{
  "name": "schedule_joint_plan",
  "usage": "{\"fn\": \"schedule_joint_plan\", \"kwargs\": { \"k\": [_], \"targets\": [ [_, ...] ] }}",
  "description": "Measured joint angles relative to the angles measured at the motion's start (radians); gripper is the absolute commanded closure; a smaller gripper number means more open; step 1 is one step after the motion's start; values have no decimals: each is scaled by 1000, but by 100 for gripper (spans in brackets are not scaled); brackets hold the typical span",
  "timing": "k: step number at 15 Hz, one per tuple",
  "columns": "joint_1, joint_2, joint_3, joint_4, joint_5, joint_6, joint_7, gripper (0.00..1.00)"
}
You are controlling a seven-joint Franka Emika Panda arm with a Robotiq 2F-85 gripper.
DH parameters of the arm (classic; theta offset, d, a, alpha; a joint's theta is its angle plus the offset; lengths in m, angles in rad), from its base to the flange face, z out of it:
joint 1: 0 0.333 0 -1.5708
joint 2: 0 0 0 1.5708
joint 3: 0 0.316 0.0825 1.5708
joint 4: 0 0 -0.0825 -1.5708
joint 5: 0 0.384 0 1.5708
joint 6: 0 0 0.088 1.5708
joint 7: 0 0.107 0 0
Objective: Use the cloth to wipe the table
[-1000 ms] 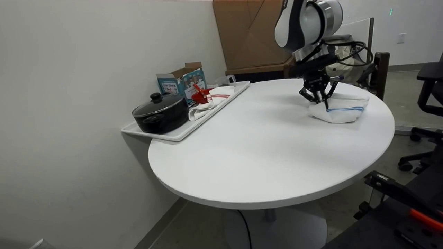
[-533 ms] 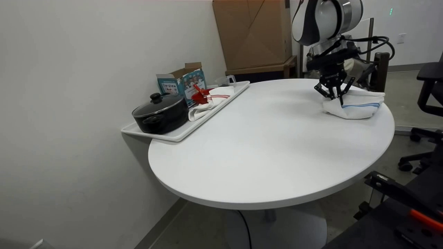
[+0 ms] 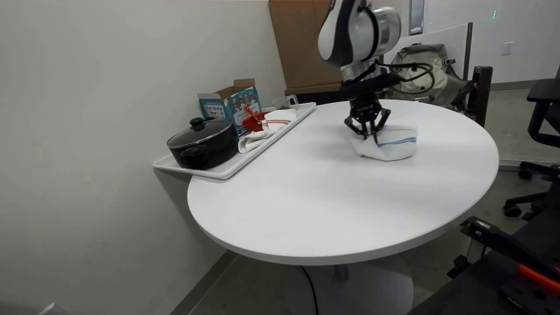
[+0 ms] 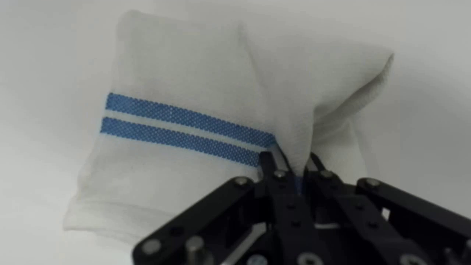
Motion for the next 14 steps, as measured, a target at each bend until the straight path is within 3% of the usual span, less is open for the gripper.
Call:
{"fn": "schedule_joint_plan", "kwargs": {
  "k": [5, 11, 14],
  "targets": [
    [154, 97, 84, 175, 0, -16, 0, 98],
    [293, 226, 106, 413, -14, -135, -25, 98],
    [366, 251, 126, 458, -51, -160, -66, 98]
  ]
}}
